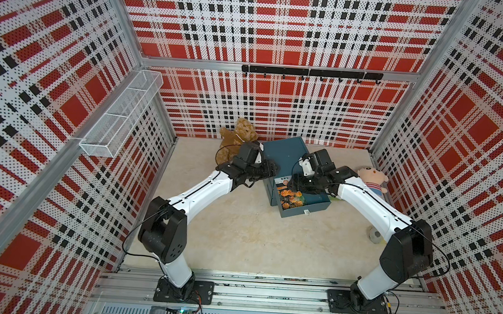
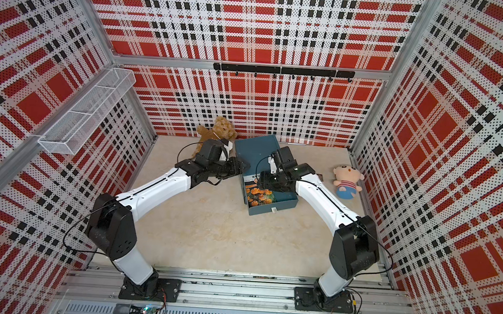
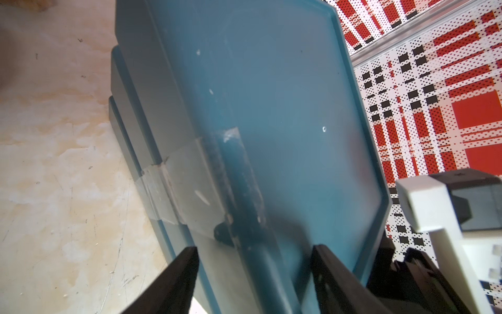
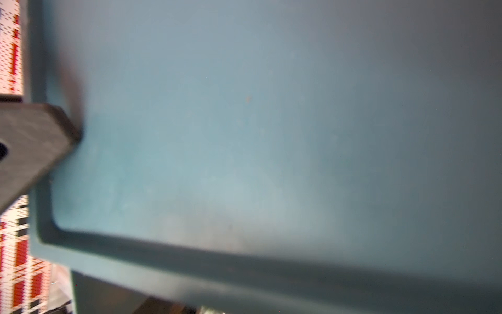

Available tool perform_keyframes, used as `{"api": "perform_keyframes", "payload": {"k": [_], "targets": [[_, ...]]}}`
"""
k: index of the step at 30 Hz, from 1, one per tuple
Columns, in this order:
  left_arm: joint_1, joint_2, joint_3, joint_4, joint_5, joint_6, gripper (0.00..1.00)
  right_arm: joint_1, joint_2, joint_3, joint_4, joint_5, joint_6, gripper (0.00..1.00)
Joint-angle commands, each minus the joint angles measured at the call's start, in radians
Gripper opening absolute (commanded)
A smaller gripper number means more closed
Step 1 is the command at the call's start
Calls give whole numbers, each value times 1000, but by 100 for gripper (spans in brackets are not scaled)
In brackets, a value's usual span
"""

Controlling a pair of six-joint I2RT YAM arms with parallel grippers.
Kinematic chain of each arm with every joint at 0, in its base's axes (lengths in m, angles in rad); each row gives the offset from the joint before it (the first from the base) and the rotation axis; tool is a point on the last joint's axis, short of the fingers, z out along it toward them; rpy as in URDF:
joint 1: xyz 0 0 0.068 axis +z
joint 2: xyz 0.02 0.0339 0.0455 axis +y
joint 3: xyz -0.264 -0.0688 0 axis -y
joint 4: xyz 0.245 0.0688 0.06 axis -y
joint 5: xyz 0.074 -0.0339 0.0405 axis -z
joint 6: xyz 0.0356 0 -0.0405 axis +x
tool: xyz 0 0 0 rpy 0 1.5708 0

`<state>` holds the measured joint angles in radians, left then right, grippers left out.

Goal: Take the seed bags out of the drawer
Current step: Pick up the seed packet from the drawer.

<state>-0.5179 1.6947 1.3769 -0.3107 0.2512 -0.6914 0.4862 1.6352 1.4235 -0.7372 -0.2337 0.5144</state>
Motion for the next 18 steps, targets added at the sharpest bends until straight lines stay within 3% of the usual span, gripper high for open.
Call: {"api": "perform_keyframes", "payload": {"k": [1,7,15,18], "targets": [[-1,53,-26,-162,-49,13,70,6,35,3,20,-99,29,60],[-5,53,-29,-159,-51,12,70,6,29,0,42,-136,47,47],[-8,50,-31,-158,-53,9,70,6,7,18,50,-150,94,4],[-8,48,-35,-158,-54,10,70,5,2,40,51,-166,117,0]]}}
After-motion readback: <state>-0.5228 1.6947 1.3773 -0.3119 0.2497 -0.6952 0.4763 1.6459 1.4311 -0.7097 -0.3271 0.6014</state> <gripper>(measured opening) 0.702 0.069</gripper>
